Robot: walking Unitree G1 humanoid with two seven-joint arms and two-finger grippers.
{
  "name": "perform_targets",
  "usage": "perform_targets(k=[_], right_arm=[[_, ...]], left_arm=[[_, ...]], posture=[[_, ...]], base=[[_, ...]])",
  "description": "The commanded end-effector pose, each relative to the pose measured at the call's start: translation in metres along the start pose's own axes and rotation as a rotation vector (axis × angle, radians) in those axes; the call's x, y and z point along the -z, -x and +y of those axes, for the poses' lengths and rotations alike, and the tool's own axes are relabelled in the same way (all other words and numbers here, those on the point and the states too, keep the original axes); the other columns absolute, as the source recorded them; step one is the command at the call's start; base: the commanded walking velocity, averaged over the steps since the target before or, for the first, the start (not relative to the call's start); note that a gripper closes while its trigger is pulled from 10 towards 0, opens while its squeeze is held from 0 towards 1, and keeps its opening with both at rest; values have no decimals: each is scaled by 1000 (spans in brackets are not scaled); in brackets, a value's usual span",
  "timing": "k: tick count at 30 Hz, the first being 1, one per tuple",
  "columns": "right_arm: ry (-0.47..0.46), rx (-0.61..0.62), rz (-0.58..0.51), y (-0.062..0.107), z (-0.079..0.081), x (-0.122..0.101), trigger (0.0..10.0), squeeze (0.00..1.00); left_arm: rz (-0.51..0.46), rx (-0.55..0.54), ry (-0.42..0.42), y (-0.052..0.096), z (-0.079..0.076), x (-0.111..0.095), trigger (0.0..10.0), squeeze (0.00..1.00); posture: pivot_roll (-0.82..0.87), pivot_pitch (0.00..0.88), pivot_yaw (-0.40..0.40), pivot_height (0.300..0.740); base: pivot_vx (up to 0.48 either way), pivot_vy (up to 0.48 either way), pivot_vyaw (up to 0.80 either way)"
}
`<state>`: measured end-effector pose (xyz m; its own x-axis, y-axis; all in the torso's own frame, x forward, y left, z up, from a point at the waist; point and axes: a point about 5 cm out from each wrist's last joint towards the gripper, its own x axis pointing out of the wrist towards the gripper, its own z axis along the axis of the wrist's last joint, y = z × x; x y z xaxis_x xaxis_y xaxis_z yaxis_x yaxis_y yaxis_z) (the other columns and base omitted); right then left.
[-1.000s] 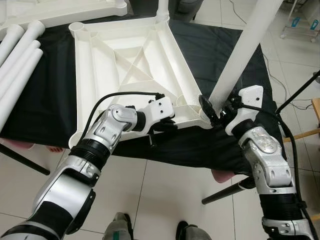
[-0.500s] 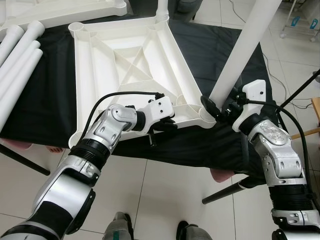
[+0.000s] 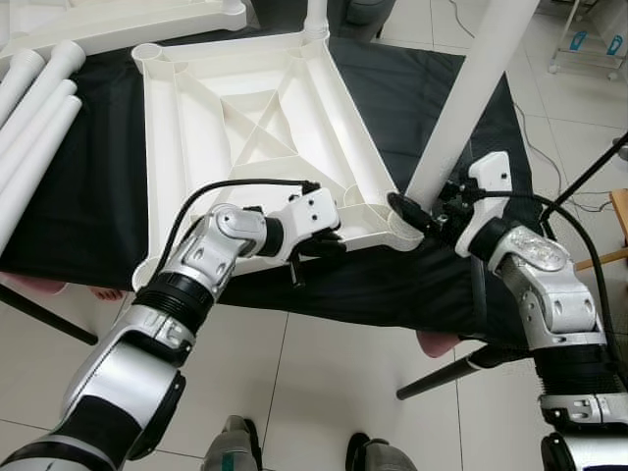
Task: Building children table
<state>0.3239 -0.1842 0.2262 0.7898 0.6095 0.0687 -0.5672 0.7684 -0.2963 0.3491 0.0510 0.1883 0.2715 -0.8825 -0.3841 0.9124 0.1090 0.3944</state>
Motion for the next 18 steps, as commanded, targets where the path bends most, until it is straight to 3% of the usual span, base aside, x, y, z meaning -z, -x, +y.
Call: perform_targets(k=[1, 9, 12, 16, 18], right_arm=[[0, -38, 21, -1, 4, 6, 0, 0], [11, 13, 72, -3, 3, 16, 0, 0], [5, 88, 113, -4, 3, 26, 0, 0], [-44, 324, 203, -2, 2, 51, 0, 0], [-58, 376, 221, -1, 2, 56, 0, 0]], left_arm=[[-95, 27, -3, -4, -8, -6, 0, 0], [-98, 32, -4, -4, -8, -6, 0, 0], [-98, 33, -4, -4, -8, -6, 0, 0], [-98, 36, -1, -4, -10, -5, 0, 0], [-97, 37, -1, -4, -10, -5, 0, 0]], posture=[[162, 209, -3, 740], [163, 207, -1, 740], [163, 204, -2, 740], [166, 202, -1, 740], [166, 202, -1, 740]], base=[[0, 0, 0], [0, 0, 0], [0, 0, 0], [0, 0, 0], [0, 0, 0]])
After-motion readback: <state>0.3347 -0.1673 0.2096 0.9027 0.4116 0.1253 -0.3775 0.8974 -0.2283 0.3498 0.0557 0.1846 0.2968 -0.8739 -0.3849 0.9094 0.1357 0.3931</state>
